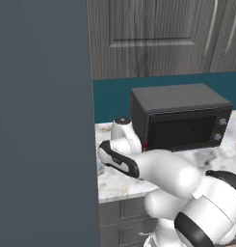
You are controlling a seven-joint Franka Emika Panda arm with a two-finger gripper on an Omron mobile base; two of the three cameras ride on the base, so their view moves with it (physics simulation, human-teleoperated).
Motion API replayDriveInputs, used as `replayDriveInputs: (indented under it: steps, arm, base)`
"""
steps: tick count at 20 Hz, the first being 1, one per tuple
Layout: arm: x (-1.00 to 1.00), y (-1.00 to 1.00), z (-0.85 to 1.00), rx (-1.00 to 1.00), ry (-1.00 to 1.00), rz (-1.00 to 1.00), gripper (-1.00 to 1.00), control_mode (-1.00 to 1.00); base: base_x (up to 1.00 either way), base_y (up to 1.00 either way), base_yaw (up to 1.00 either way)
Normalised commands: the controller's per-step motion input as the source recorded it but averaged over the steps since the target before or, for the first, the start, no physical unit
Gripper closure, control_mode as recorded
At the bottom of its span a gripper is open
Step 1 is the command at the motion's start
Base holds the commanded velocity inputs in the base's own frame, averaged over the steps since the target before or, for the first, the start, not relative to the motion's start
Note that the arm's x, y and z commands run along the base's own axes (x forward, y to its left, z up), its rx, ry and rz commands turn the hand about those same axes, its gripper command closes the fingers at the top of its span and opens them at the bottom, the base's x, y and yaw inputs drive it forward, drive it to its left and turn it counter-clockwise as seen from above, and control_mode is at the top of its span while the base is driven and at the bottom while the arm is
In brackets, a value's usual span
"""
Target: Place the microwavable item in the microwave. Then, close the microwave door and press the start button.
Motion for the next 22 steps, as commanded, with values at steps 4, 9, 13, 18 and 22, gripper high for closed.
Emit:
replayDriveInputs:
  steps: [4,9,13,18,22]
  arm:
    - [0.22,0.0,-0.07,0.0,0.0,0.0,-1.0,-1.0]
    - [0.18,0.0,-0.02,0.0,0.0,0.0,-1.0,-1.0]
    - [0.14,0.0,-0.23,0.0,0.0,0.0,-1.0,-1.0]
    - [0.07,0.0,-0.29,0.0,0.01,0.0,-1.0,-1.0]
    - [0.06,0.0,-0.28,0.0,0.0,-0.02,-1.0,-1.0]
  base:
    - [0.0,0.0,0.0]
    - [0.0,0.0,0.0]
    - [0.0,0.0,0.0]
    - [0.0,0.0,0.0]
    - [0.0,0.0,0.0]
